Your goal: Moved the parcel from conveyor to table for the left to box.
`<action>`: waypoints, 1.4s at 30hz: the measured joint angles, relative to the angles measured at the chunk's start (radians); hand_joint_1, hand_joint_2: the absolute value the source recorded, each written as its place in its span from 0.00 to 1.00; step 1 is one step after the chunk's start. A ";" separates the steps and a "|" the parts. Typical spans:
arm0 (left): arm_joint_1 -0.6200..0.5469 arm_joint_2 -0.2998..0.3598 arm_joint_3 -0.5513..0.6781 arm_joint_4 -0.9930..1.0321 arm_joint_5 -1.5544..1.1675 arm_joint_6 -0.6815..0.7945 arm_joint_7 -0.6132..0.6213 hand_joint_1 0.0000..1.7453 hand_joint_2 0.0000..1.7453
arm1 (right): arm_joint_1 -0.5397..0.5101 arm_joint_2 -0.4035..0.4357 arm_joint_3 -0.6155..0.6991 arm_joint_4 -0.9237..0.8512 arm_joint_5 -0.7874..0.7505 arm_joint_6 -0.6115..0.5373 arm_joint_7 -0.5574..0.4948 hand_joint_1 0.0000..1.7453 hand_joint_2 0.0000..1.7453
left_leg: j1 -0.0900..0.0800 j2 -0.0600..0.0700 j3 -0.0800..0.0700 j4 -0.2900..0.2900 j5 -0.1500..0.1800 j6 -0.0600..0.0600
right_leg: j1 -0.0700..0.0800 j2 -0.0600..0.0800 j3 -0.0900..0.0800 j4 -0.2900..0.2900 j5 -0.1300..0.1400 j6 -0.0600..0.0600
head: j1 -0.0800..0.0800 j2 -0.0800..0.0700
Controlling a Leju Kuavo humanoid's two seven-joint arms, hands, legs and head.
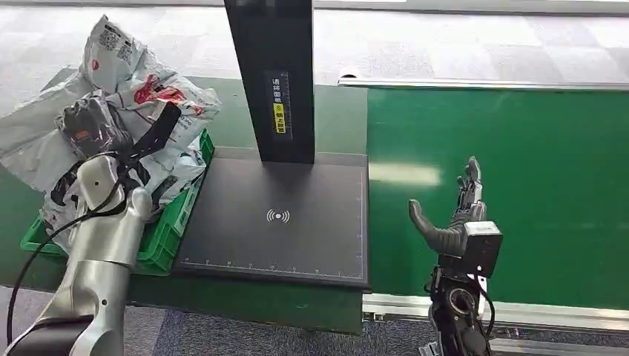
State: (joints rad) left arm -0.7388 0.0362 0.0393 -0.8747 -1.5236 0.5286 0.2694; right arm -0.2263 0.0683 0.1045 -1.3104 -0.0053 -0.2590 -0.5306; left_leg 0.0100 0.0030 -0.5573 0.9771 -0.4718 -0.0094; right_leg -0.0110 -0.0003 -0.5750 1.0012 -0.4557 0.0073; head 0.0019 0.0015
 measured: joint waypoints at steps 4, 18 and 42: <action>-0.030 0.025 -0.008 0.093 0.008 -0.132 0.030 1.00 1.00 | -0.005 0.002 0.000 0.006 0.017 0.007 0.002 0.00 1.00 | 0.000 0.000 0.000 0.000 0.000 0.000 | 0.000 0.000 0.000 0.000 0.000 0.000 | -0.001 0.000; -0.133 0.054 0.050 0.347 0.194 -0.394 -0.073 1.00 1.00 | -0.054 0.002 0.000 0.071 0.026 0.033 0.000 0.00 1.00 | 0.000 -0.001 0.001 0.000 0.001 -0.001 | 0.000 0.000 0.001 0.000 0.000 -0.001 | -0.001 0.000; -0.187 0.080 0.054 0.434 0.397 -0.645 -0.126 1.00 1.00 | -0.076 -0.005 0.021 0.116 0.015 0.034 -0.001 0.00 1.00 | 0.000 -0.003 0.005 0.000 0.001 -0.001 | -0.001 -0.003 0.006 0.000 0.000 -0.001 | -0.001 0.000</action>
State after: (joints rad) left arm -0.9256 0.1159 0.0935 -0.4410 -1.1261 -0.1167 0.1438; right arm -0.3023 0.0629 0.1251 -1.1940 0.0095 -0.2255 -0.5314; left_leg 0.0097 0.0002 -0.5522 0.9768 -0.4707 -0.0100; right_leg -0.0116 -0.0037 -0.5687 1.0012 -0.4554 0.0068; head 0.0011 0.0015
